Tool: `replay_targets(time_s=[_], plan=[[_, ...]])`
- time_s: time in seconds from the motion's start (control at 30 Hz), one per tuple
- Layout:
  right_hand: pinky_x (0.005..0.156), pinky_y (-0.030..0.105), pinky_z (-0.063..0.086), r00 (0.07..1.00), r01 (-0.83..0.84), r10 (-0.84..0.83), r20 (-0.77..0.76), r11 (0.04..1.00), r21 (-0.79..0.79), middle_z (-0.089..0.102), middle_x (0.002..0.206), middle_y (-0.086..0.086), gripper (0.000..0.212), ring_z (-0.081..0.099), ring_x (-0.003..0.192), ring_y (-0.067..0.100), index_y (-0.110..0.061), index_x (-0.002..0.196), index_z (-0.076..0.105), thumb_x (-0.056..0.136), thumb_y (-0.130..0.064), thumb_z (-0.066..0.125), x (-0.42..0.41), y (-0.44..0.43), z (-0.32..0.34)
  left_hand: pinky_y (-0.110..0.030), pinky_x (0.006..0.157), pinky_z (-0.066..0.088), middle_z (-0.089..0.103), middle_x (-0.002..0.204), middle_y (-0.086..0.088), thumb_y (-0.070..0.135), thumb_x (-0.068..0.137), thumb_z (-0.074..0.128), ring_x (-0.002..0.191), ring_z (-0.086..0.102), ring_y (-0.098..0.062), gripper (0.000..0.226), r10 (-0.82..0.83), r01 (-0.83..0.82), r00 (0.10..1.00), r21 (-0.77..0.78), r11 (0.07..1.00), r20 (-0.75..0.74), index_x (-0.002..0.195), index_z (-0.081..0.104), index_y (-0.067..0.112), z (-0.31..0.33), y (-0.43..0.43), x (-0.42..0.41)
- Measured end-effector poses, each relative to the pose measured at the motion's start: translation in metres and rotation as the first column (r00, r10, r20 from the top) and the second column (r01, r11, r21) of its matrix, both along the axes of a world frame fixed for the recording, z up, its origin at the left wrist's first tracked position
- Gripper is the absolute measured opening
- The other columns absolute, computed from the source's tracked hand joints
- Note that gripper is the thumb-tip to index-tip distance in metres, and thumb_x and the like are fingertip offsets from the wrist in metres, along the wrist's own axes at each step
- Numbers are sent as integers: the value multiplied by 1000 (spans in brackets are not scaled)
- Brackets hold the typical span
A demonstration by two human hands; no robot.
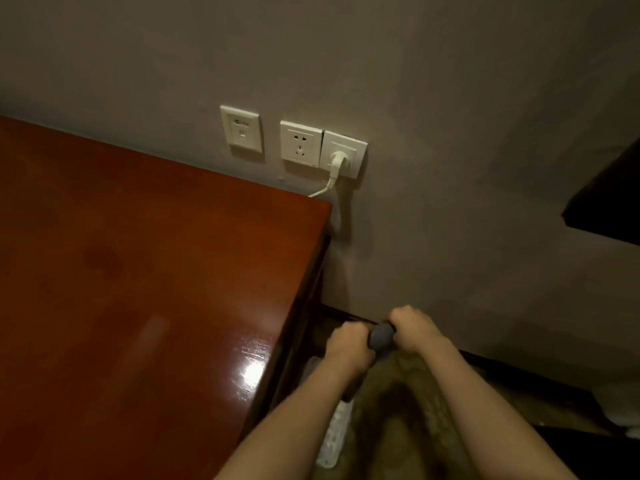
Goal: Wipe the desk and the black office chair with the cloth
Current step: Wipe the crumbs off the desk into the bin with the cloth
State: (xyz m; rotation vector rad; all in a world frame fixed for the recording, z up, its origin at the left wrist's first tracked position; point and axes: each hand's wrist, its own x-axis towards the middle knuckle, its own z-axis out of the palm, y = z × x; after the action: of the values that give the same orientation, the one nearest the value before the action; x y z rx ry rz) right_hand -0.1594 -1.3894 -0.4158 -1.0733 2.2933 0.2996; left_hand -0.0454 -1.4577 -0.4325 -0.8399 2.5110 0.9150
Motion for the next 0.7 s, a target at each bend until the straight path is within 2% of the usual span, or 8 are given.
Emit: replay_targets(time_s=[0.1, 0.2, 0.27, 0.57, 0.7], plan=[[86, 34, 48, 998, -17, 13, 64, 998, 61, 61, 120, 11, 29, 58, 110, 28, -11, 117, 60, 90, -11, 49, 2, 30, -13, -38, 86, 49, 63, 117, -10, 21, 88, 56, 109, 59, -30, 33, 21, -21, 999, 19, 1000, 30, 120, 59, 16, -17, 32, 5], [80, 34, 49, 995, 12, -16, 99, 999, 42, 63, 115, 11, 29, 60, 105, 29, -13, 114, 62, 88, -12, 50, 7, 46, -27, -37, 86, 49, 63, 118, -9, 27, 86, 60, 109, 60, -30, 34, 26, -26, 999, 4, 1000, 31, 119, 60, 18, -25, 40, 8], [80, 34, 49, 995, 15, -16, 101, 1000, 11, 64, 114, 10, 29, 60, 104, 29, -14, 115, 62, 88, -12, 51, 13, 48, -31, -37, 87, 49, 64, 118, -8, 30, 86, 62, 109, 60, -29, 35, 61, -61, 998, -2, 998, 6, 119, 59, 20, -26, 40, 13], [84, 34, 48, 987, -66, 91, 136, 982, -177, 64, 116, 4, 37, 59, 106, 26, -27, 119, 60, 87, -10, 52, 16, 48, -8, -33, 88, 48, 65, 117, -3, 15, 82, 58, 109, 60, -23, 41, 133, -133, 983, 11, 991, -127, 121, 58, 26, -11, 31, 40], [89, 36, 49, 982, -61, 108, 156, 958, -282, 62, 119, 6, 42, 57, 109, 25, -26, 121, 60, 87, -3, 49, 22, 50, 11, -29, 90, 46, 60, 123, -5, 17, 81, 64, 112, 57, -21, 49, 109, -98, 991, 132, 986, -78, 128, 51, 21, 9, 25, 45]])
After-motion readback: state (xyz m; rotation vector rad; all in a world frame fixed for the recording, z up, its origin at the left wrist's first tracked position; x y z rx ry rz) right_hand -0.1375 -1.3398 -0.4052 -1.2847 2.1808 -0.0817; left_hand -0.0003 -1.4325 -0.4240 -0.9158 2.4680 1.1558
